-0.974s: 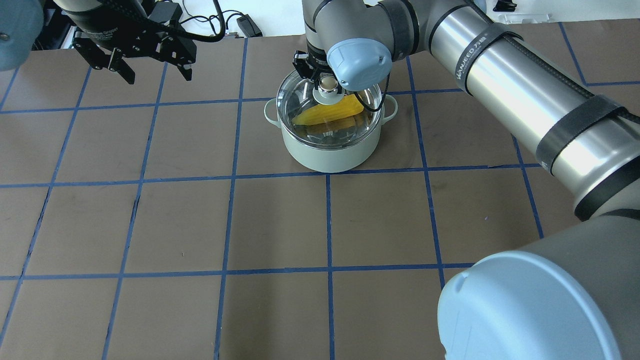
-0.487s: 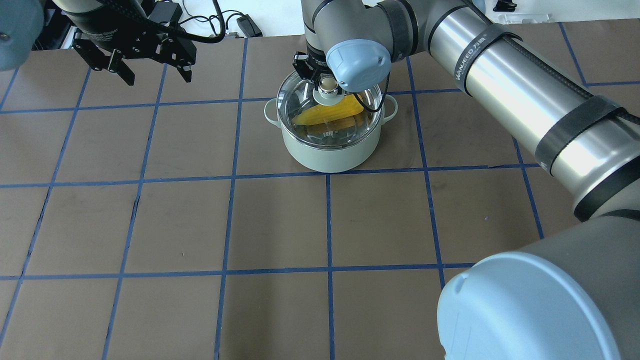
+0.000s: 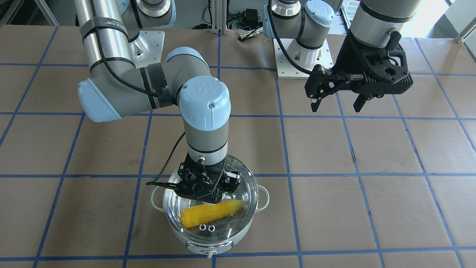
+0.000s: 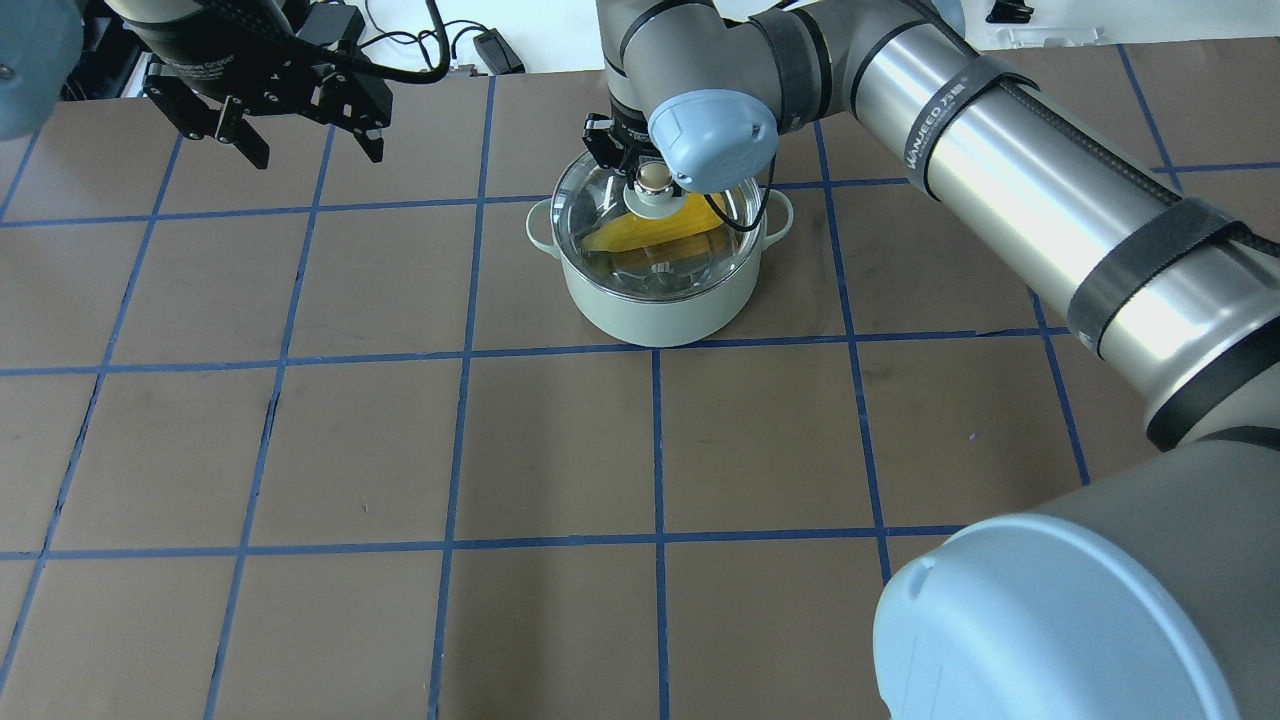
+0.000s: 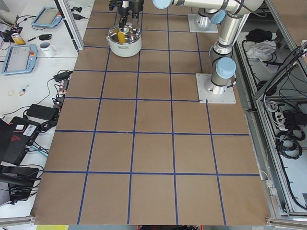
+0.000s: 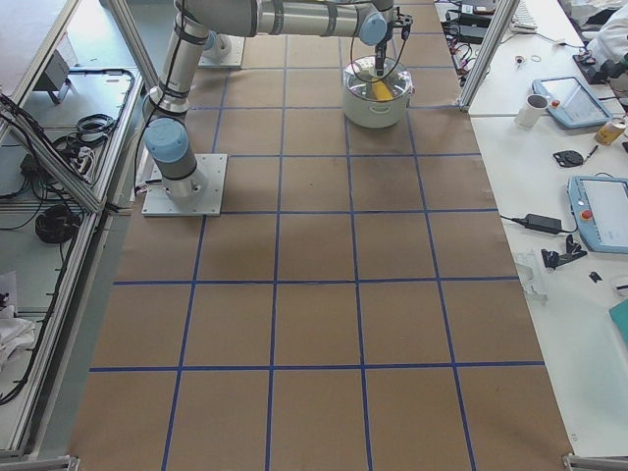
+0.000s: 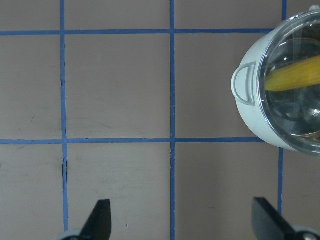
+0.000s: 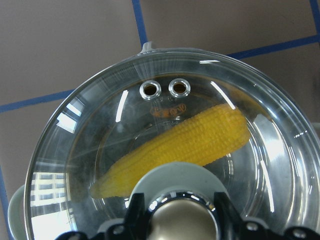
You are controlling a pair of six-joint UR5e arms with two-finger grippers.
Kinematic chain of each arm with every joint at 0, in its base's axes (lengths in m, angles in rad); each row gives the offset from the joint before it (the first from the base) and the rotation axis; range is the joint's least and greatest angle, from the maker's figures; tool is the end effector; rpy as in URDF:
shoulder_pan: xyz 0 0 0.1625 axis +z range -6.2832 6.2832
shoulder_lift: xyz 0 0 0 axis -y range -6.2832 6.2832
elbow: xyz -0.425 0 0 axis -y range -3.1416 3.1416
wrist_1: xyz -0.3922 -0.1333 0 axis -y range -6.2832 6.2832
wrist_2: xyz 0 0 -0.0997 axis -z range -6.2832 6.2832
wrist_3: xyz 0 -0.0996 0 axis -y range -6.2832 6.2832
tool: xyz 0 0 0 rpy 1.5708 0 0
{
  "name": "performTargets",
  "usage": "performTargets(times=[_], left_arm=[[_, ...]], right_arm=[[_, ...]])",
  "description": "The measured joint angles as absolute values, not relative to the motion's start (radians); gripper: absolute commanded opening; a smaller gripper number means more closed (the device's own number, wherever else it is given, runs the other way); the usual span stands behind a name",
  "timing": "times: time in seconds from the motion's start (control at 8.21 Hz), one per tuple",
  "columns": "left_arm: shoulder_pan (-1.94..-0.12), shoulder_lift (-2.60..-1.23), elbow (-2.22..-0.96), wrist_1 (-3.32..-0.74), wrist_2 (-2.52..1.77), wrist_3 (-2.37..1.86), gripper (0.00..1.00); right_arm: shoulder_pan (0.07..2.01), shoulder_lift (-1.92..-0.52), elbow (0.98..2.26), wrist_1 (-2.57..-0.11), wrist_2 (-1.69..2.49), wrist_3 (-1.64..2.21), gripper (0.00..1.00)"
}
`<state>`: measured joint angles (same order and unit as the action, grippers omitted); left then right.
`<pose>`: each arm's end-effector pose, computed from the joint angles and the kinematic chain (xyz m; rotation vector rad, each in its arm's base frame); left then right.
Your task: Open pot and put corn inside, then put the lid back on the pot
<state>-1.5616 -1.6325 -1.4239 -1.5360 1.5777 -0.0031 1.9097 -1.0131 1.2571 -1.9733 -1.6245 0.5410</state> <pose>-0.1278 -0.5291 0.5331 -0.0199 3.1286 -0.1879 0.3599 -0.6362 0.3459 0.3205 3.0953 -0.2592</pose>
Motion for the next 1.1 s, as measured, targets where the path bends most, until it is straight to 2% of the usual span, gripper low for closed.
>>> performTargets(times=[1.1], left_arm=[[-1.562,-1.633,-1.425,-1.537,1.580,-0.003,1.00]], right_arm=[[1.910,-1.018,1.284,-2.015,-1.633,0.535,0.27]])
